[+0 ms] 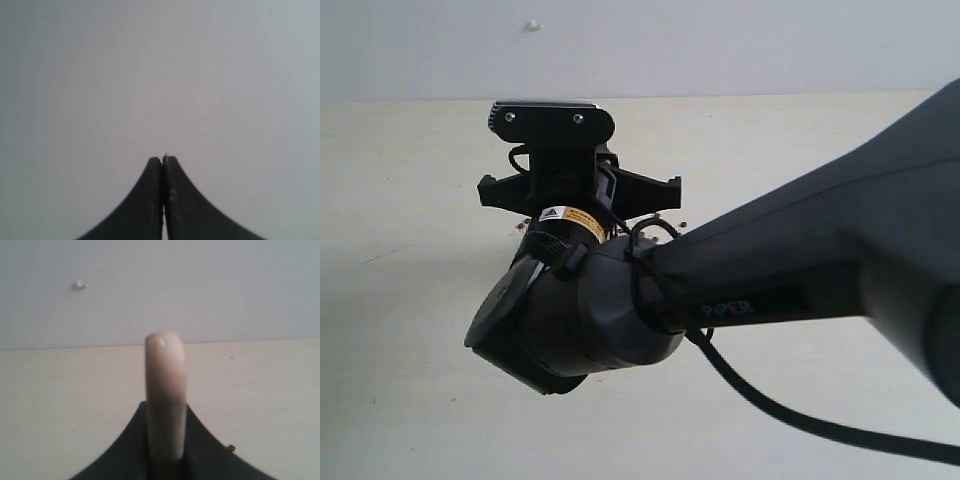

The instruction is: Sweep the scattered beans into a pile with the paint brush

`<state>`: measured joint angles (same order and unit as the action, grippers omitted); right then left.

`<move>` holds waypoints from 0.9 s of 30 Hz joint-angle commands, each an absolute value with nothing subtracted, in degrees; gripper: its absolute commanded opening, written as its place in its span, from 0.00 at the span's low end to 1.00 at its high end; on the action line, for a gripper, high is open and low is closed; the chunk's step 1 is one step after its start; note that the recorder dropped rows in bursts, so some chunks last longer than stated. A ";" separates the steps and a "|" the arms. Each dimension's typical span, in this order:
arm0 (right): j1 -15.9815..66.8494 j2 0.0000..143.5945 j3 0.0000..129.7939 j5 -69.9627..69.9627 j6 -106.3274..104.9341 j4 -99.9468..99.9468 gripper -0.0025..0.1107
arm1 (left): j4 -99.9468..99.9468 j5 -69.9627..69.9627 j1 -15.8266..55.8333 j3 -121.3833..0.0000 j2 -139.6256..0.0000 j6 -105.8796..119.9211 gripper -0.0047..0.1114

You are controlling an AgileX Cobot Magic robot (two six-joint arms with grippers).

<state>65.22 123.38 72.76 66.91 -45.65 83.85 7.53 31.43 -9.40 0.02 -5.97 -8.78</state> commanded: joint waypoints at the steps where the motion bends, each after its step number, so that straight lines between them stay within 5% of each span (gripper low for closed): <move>1: 65.33 122.51 72.53 66.33 -43.14 81.54 0.02 | 7.33 31.27 -9.09 0.00 -5.77 -8.92 0.04; 13: 65.33 119.02 72.53 65.91 -38.94 76.06 0.02 | 7.33 31.27 -9.09 0.00 -5.77 -8.92 0.04; 27: 57.09 124.83 73.44 58.78 -3.42 60.68 0.02 | 7.33 31.27 -9.09 0.00 -5.77 -8.92 0.04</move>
